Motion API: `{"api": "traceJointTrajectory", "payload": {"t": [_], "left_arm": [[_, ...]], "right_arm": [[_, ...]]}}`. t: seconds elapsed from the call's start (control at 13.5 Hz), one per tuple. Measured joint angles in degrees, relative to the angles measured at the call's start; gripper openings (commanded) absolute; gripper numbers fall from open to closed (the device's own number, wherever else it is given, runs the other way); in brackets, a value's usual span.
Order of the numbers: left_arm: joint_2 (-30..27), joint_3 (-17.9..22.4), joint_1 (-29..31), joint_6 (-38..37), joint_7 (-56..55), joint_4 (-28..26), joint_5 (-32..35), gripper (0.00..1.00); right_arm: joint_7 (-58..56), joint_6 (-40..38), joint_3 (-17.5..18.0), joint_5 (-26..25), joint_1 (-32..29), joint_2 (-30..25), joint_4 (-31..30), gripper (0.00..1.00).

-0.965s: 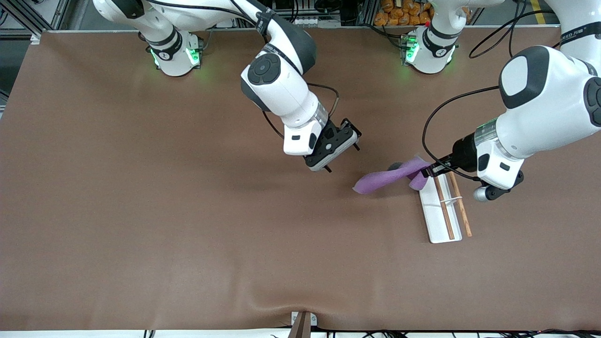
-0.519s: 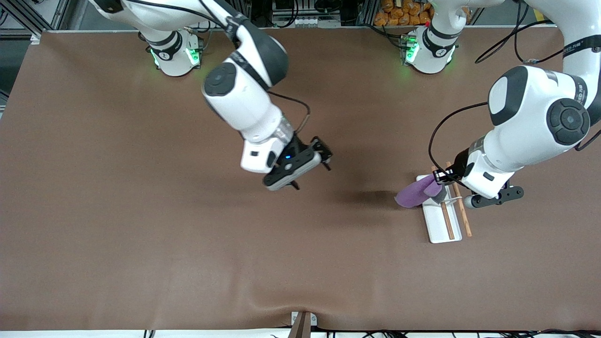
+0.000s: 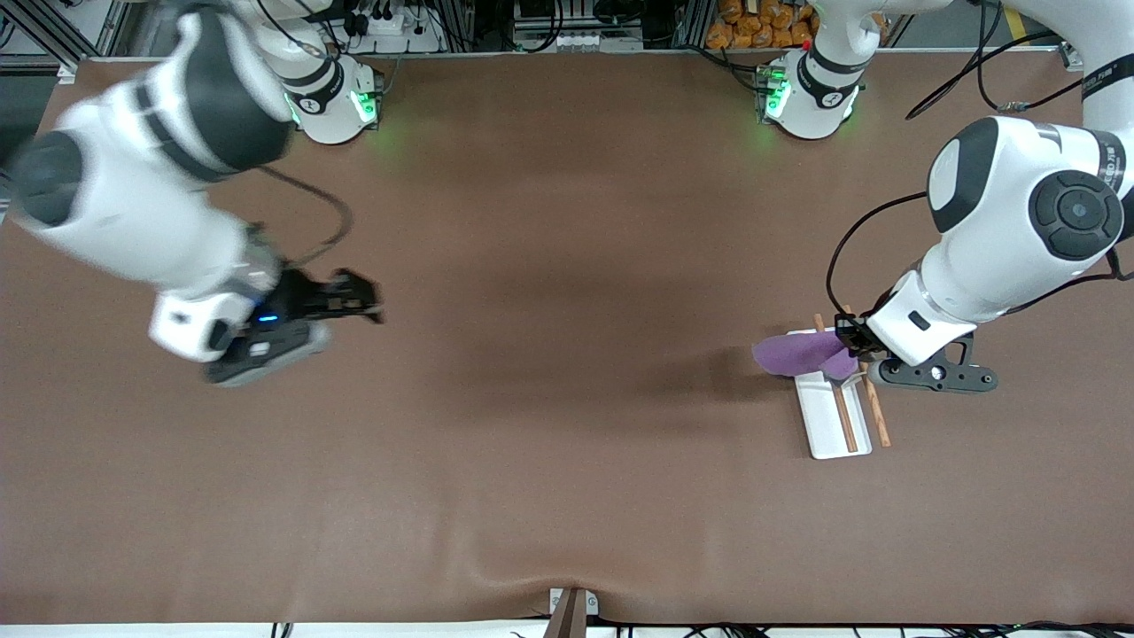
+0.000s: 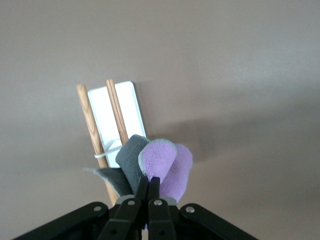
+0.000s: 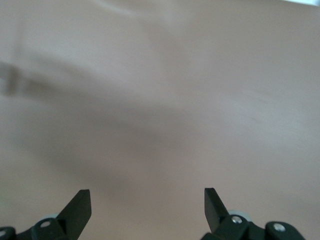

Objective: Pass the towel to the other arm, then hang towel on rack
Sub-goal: 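Open the right gripper and withdraw it while the left gripper holds the towel, then lower the towel with the left gripper over the wooden dowels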

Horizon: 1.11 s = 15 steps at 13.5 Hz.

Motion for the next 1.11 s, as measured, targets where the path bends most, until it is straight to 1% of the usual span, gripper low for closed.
{"api": "traceJointTrajectory", "payload": {"t": [0.07, 0.15, 0.37, 0.45, 0.52, 0.59, 0.67, 0.82, 0.96, 1.11], "left_arm": [[0.0, 0.0, 0.0, 0.1, 2.5, 0.3, 0.1, 0.00], [0.0, 0.0, 0.0, 0.4, 4.3, 0.3, 0.2, 0.00], [0.0, -0.2, -0.7, 1.4, 8.4, 0.3, 0.2, 0.00], [0.1, -0.4, -0.9, 1.7, 9.1, 0.3, 0.2, 0.00], [0.2, -0.6, -1.0, 2.0, 10.2, 0.3, 0.3, 0.00], [0.3, -0.7, -1.0, 2.4, 11.4, 0.3, 0.3, 0.00], [0.4, -0.7, -1.1, 2.6, 12.9, 0.3, 0.3, 0.00], [0.7, -0.7, -1.1, 2.7, 16.4, 0.3, 0.3, 0.00], [1.3, -0.7, -1.1, 2.9, 19.6, 0.3, 0.3, 0.00], [2.0, -0.8, -1.3, 3.9, 21.2, 0.3, 0.3, 0.00]], "right_arm": [[-2.0, -3.1, -0.7, 0.0, -3.2, -1.0, 0.0, 1.00], [-2.7, -6.0, -2.5, 0.0, -4.6, -2.2, 0.0, 1.00], [-2.9, -14.4, -11.0, 0.0, -3.9, -6.6, -0.2, 1.00], [-2.9, -16.6, -13.3, -0.3, -3.7, -7.9, -0.2, 1.00], [-2.4, -18.3, -14.9, -1.6, -3.8, -9.2, -0.3, 1.00], [-0.4, -19.7, -15.4, -3.6, -3.8, -10.3, -0.5, 1.00], [2.7, -21.0, -15.3, -4.9, -3.7, -11.5, -0.7, 1.00], [8.2, -22.6, -14.0, -5.8, -3.7, -13.2, -1.1, 1.00], [10.4, -22.8, -12.8, -6.6, -4.4, -14.1, -1.4, 1.00], [10.5, -23.0, -12.5, -7.6, -5.3, -14.6, -1.4, 1.00]]}}
